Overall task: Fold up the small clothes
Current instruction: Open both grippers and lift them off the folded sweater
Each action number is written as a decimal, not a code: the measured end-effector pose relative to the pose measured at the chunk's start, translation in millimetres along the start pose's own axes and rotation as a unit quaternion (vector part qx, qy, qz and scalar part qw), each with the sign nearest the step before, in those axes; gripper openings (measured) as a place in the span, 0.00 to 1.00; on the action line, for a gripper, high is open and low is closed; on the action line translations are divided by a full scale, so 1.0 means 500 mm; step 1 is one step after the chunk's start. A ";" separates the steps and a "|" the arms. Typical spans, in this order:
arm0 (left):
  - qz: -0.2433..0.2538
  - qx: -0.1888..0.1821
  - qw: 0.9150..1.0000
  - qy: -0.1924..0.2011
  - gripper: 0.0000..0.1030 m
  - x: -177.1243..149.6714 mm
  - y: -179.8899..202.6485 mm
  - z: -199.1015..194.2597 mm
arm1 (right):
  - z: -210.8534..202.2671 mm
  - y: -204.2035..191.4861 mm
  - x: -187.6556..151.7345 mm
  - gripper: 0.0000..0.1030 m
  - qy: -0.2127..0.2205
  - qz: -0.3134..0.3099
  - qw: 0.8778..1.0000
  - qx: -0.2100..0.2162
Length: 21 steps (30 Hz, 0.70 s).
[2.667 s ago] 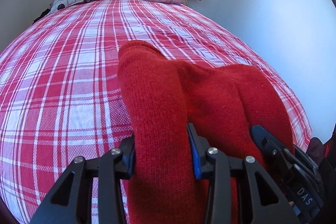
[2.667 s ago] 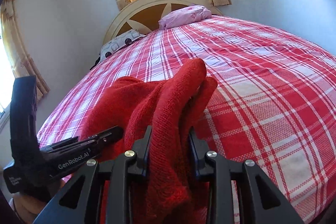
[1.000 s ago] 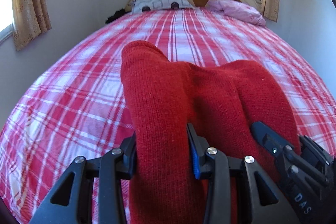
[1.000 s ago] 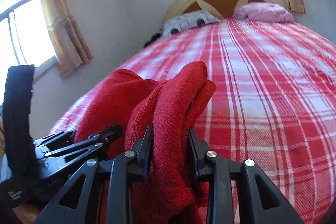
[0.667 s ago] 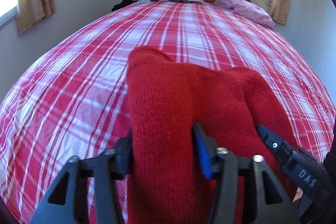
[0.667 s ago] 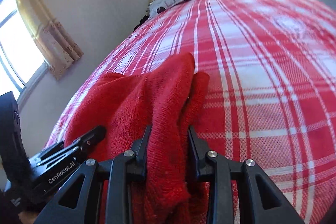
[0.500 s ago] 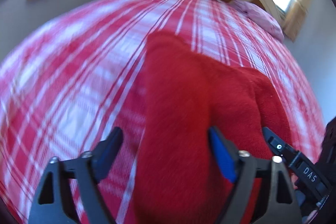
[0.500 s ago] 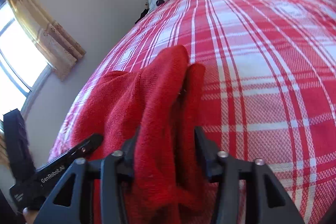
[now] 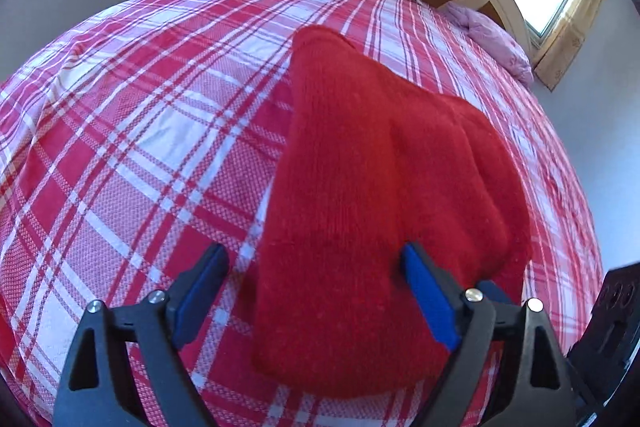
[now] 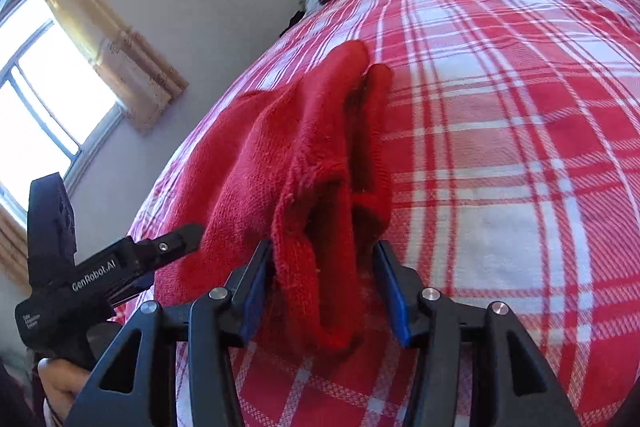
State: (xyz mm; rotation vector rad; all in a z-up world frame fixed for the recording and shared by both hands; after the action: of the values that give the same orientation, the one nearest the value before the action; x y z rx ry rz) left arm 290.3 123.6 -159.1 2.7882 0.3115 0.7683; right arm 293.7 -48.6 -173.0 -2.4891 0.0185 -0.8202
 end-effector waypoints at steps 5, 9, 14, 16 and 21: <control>0.033 0.038 0.999 -0.003 0.89 -0.006 0.011 -0.003 | 0.002 -0.023 -0.015 0.30 -0.013 -0.021 1.000 -0.017; 0.042 0.054 0.998 -0.014 0.92 -0.020 0.001 0.005 | 0.000 -0.012 -0.017 0.27 -0.016 -0.005 0.999 -0.027; 0.043 0.062 0.997 0.003 0.96 -0.035 -0.013 -0.016 | -0.014 -0.008 -0.022 0.34 -0.018 0.010 0.999 -0.029; 0.051 0.076 0.996 0.023 0.96 -0.046 -0.016 -0.041 | -0.047 -0.010 -0.041 0.49 -0.005 0.028 0.999 -0.025; 0.085 0.090 0.989 0.086 0.95 -0.094 -0.006 -0.119 | -0.144 -0.039 -0.102 0.63 0.061 0.027 0.996 -0.063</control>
State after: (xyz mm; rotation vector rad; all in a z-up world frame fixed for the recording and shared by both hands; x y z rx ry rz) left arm 219.0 124.1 -132.6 2.9510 0.1815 1.0743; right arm 209.0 -56.9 -142.7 -2.5388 0.1841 -0.9752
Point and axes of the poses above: each gripper's, at about its wrist camera, not at the fingertips, and z roughly the way its jaws point, y to its right, x to its top, the point moved 5 cm from there along z, roughly the way its jaws point, and after that the axes turned 4 degrees about -y, right-handed, at the moved point
